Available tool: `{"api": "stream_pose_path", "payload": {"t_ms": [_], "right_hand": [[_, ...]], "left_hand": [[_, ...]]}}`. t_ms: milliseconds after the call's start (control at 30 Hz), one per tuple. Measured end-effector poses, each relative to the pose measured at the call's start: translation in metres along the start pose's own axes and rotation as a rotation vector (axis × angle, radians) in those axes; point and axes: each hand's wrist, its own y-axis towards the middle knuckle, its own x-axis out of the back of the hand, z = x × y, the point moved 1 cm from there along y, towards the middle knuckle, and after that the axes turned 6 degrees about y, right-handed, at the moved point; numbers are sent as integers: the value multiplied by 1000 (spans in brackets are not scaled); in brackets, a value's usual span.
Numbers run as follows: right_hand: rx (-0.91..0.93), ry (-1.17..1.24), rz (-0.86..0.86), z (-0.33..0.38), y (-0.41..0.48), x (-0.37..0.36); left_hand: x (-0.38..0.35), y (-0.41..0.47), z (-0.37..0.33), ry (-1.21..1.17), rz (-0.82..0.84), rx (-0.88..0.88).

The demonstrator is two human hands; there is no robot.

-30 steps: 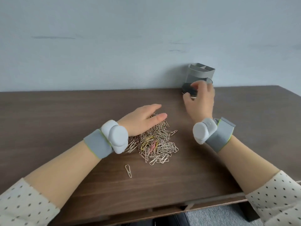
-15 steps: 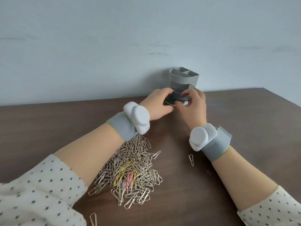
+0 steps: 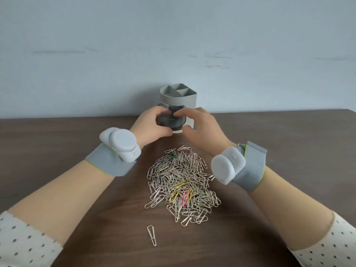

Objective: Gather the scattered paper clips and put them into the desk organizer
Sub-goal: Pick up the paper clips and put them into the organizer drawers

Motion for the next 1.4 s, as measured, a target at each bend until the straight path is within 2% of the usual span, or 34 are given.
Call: {"api": "stream_pose_path", "payload": {"t_ms": [100, 200, 267, 333, 367, 500, 600, 733, 833, 900, 1000, 1133, 1267, 1333, 1400], "right_hand": [[6, 28, 114, 10, -8, -3], [-77, -4, 156, 10, -17, 13], [-146, -165, 135, 0, -20, 35], [-274, -370, 175, -15, -34, 61], [-342, -444, 210, -20, -42, 72], [-587, -419, 259, -30, -76, 92], [-677, -258, 258, -31, -91, 90], [-610, -246, 268, -16, -89, 68], [-582, -112, 316, 0, -82, 43], [-543, -43, 358, 11, -74, 25], [-484, -22, 396, 27, -65, 4], [-446, 21, 454, 29, -61, 3], [-138, -192, 391, 23, -55, 13], [-41, -207, 532, 20, -56, 10], [3, -237, 645, 16, -62, 0]], "left_hand": [[13, -14, 11, -31, -3, 73], [21, -30, 14, 2, -21, 147], [26, -41, 14, 122, -175, 172], [22, -63, 5, 180, -338, 88], [18, -73, -2, 180, -364, 25], [-8, -100, -32, 237, -130, -141], [-12, -111, -45, 397, 74, -132], [-1, -129, -46, 523, 247, -62], [5, -145, -43, 398, 488, 117], [7, -153, -42, 308, 578, 192], [12, -152, -40, 233, 536, 166], [18, -137, -33, 332, 471, -1], [23, -119, -22, 381, 374, -119], [27, -109, -14, 440, 303, -144], [31, -102, -7, 517, 354, -96]]}}
